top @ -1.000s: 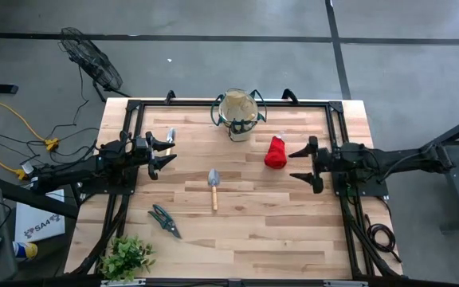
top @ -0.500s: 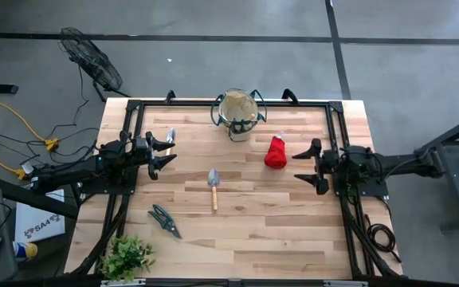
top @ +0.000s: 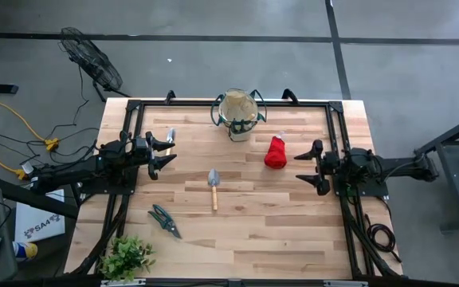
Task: Pick & Place Garden tools in Gardening bag
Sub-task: Put the brown trowel into the gardening bag
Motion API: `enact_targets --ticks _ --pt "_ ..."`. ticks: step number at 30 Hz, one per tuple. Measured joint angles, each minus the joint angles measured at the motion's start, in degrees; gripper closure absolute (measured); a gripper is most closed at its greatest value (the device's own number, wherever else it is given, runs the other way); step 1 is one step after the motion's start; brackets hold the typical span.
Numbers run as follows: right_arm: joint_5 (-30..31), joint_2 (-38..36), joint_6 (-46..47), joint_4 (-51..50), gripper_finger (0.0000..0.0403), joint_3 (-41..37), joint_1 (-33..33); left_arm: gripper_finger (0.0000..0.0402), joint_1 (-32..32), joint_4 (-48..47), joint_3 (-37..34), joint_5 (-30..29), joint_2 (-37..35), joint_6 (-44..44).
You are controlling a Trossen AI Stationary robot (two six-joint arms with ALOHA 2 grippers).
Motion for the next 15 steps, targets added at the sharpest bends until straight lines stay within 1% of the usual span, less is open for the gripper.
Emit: enact_targets --ticks 4,15 --pt "-0.16 -2.24 -0.31 -1.23 0.0092 -0.88 0.00 0.0178 0.02 0.00 0.00 0.00 0.00 -0.02" --pt "-0.97 -2.40 -0.42 -2.25 0.0092 -0.92 0.00 0.0178 0.00 0.00 0.00 0.00 -0.02 -0.01"
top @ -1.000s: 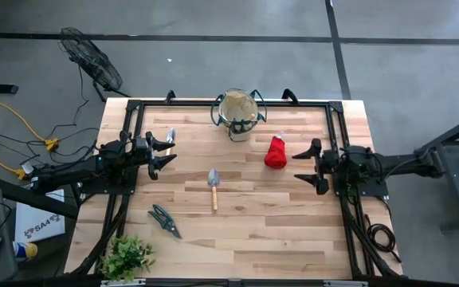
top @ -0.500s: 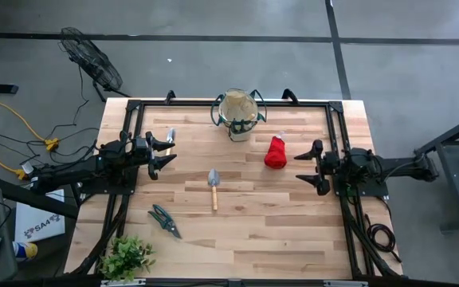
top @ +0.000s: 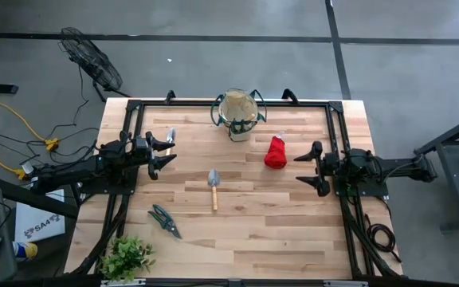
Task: Pick & Place Garden tools in Gardening bag
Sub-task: Put the brown trowel into the gardening bag
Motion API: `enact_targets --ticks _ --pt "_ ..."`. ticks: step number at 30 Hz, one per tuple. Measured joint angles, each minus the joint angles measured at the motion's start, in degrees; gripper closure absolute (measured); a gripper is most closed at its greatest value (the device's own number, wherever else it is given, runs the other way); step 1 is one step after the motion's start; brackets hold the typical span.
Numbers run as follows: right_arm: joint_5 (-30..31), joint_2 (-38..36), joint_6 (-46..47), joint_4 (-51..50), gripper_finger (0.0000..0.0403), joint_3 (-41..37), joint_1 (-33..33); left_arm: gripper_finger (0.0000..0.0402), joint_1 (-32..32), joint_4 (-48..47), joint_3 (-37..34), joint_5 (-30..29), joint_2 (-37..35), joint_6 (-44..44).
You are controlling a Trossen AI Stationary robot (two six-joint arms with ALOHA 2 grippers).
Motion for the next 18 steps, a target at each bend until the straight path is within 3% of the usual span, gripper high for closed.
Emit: enact_targets --ticks 18 --pt "-0.76 1.03 0.22 -0.36 0.0092 -0.04 0.00 0.0178 0.00 0.00 0.00 0.01 0.01 0.01"
